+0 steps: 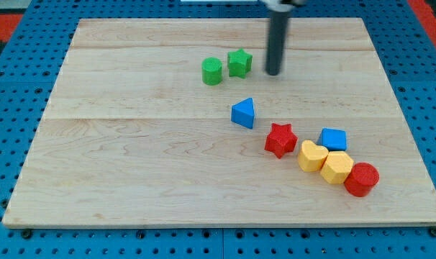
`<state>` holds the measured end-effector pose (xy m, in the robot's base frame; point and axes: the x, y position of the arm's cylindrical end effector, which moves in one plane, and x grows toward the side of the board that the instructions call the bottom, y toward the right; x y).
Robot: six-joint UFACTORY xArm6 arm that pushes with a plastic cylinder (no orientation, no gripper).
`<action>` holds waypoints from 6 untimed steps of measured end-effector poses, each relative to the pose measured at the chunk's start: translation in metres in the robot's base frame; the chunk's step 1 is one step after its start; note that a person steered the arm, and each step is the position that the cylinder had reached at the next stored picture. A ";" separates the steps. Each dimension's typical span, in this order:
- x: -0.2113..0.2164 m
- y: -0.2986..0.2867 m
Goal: Place the blue cube at the right side of the blue triangle
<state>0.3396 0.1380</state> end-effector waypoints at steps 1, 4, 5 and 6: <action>0.032 0.118; 0.195 0.064; 0.181 0.055; 0.166 -0.001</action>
